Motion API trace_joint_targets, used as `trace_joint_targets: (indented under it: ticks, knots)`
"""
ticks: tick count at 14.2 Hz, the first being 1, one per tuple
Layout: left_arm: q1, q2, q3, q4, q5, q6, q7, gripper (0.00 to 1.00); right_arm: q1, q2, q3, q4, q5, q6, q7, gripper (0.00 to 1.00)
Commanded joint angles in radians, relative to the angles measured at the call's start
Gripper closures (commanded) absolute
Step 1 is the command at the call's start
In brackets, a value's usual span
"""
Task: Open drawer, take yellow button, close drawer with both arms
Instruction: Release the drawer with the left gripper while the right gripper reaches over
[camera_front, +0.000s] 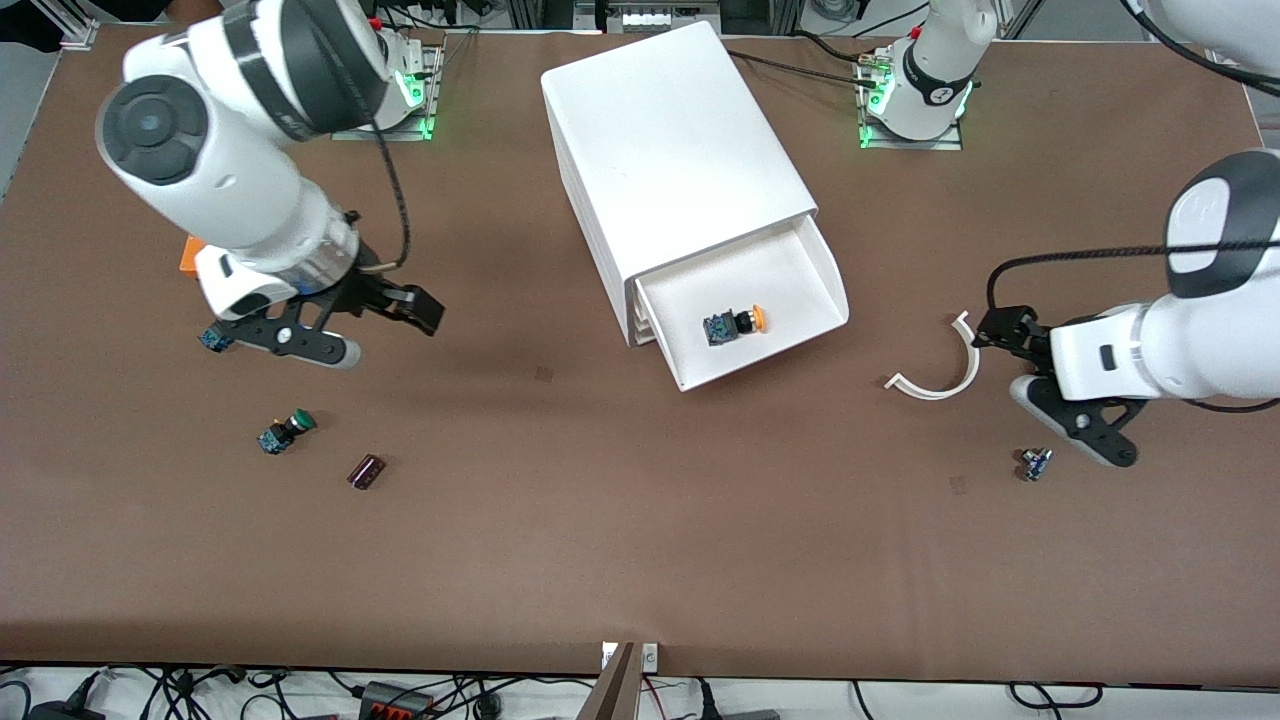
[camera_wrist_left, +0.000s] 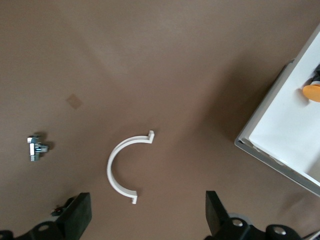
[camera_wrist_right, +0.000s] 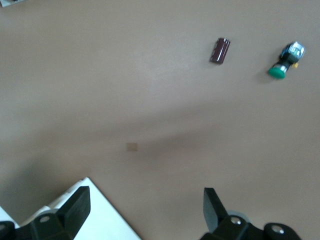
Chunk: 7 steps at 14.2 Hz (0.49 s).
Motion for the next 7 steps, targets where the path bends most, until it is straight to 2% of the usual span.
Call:
trace_joint_targets:
  ticks: [1,4,7]
  knots:
    - [0.002,0.02,0.01,0.092,0.066,0.034,-0.044,0.0,0.074,0.087,-0.008,0.111,0.003,0.006,0.244,0.0]
    - [0.022,0.012,0.012,0.1,0.071,0.065,-0.24,0.0,0.143,0.158,-0.008,0.174,0.004,0.067,0.546,0.0]
    - [0.035,-0.011,0.01,0.1,0.075,0.057,-0.328,0.0,0.193,0.224,-0.008,0.252,0.004,0.077,0.709,0.0]
